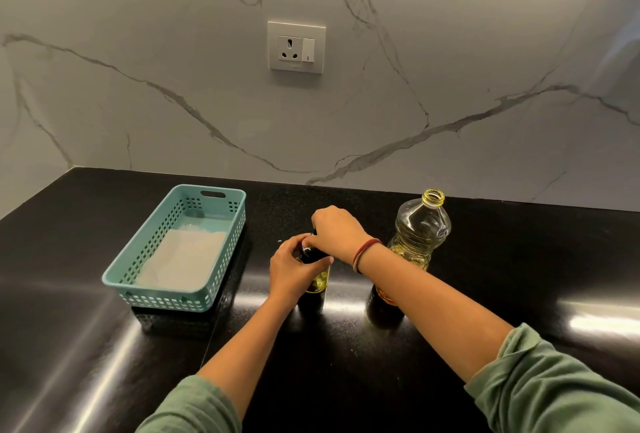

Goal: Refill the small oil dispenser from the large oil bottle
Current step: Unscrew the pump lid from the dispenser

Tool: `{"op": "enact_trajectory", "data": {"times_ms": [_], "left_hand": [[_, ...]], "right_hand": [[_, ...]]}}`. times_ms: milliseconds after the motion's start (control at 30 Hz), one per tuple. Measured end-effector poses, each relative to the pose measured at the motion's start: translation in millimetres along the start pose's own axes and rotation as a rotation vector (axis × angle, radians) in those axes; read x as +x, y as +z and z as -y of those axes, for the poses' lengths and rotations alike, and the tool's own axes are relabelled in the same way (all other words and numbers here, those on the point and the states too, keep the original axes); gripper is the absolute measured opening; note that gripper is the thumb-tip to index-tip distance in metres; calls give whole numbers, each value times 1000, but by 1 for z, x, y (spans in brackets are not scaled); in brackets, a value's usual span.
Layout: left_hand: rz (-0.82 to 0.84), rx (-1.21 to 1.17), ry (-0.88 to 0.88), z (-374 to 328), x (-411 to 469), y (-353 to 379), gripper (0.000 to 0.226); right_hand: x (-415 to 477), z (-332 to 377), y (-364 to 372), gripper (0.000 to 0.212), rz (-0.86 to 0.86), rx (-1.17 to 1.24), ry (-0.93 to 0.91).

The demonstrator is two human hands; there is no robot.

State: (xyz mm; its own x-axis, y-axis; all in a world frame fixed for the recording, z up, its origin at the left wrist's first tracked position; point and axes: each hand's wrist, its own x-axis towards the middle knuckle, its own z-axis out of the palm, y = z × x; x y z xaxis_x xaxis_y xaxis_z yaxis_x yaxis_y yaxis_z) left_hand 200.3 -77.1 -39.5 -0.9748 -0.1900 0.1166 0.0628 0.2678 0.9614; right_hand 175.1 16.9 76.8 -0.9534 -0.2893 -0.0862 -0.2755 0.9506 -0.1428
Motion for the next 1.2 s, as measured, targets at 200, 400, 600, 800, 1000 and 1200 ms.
{"op": "enact_trajectory", "data": {"times_ms": [200,400,600,800,1000,1200], "left_hand": [[4,-3,-3,-4,-1,-1,49],[0,-8,6,-1,0,0,43],[4,6,9,4,2,0,52],[7,2,-14,1,0,-1,56],[-5,24,16,6,1,0,56],[-3,41,1,9,3,0,61]], "right_hand": [[4,1,-10,38,151,-13,-96],[-2,-4,-3,26,2,6,-37],[4,-2,-6,17,36,-10,-86],[3,-9,-7,55,103,101,-90],[0,-11,9,26,-44,22,-88],[-10,-21,-4,29,-273,171,-67]]}}
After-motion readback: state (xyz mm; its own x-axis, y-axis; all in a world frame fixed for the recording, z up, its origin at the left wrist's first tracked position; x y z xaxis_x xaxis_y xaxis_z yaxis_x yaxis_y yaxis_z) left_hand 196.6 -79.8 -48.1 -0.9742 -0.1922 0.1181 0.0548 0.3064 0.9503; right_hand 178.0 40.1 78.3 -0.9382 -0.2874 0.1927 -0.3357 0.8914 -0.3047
